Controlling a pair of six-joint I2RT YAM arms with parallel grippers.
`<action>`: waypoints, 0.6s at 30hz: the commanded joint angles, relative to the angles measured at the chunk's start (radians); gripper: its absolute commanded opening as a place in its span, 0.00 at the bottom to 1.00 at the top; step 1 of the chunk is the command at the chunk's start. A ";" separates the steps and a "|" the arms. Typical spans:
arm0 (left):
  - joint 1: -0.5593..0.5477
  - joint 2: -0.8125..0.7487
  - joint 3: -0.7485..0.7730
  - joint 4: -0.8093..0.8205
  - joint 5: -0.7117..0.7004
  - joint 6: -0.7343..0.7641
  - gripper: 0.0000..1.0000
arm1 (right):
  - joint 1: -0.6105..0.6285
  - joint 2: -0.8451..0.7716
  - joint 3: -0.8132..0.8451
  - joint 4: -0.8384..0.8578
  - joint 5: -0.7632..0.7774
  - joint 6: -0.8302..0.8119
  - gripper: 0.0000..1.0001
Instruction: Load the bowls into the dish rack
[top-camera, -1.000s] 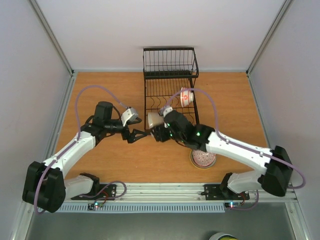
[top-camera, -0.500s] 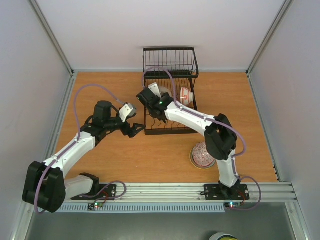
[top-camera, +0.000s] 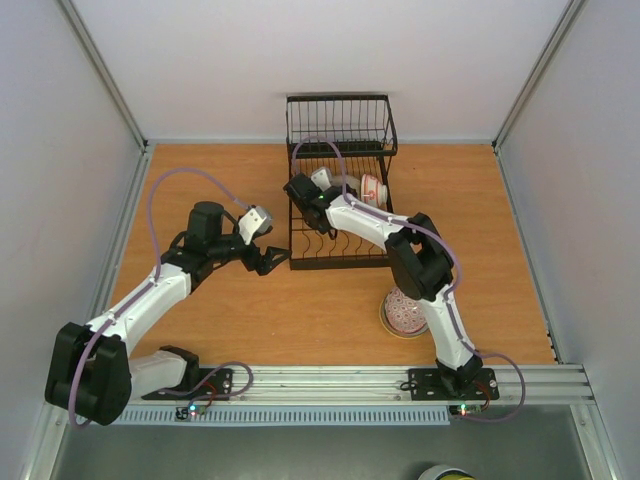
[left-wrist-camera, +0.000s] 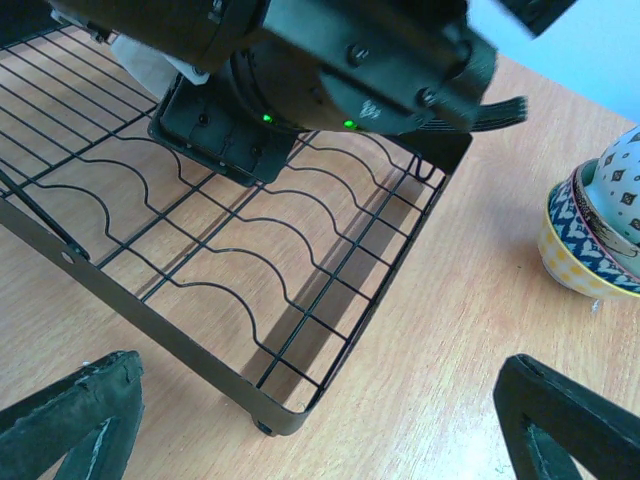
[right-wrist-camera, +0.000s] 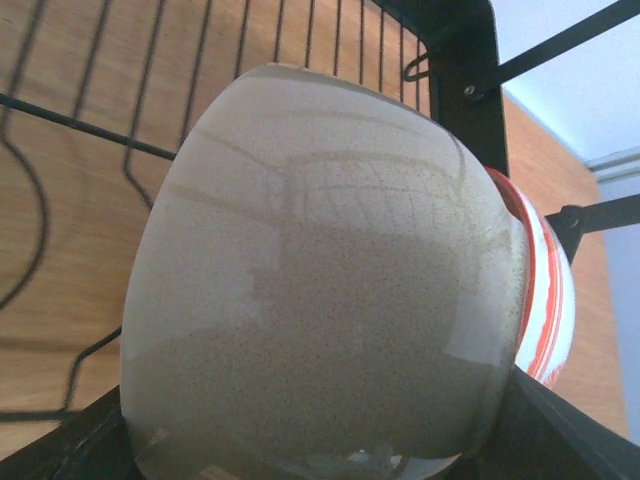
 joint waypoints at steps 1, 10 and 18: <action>0.005 0.000 -0.013 0.055 0.013 0.019 0.96 | -0.019 0.021 0.055 0.011 0.103 -0.011 0.01; 0.005 0.005 -0.015 0.053 0.024 0.028 0.96 | -0.036 0.080 0.087 -0.034 0.145 0.020 0.01; 0.004 0.010 -0.015 0.055 0.024 0.031 0.96 | -0.039 0.082 0.081 -0.097 0.086 0.065 0.02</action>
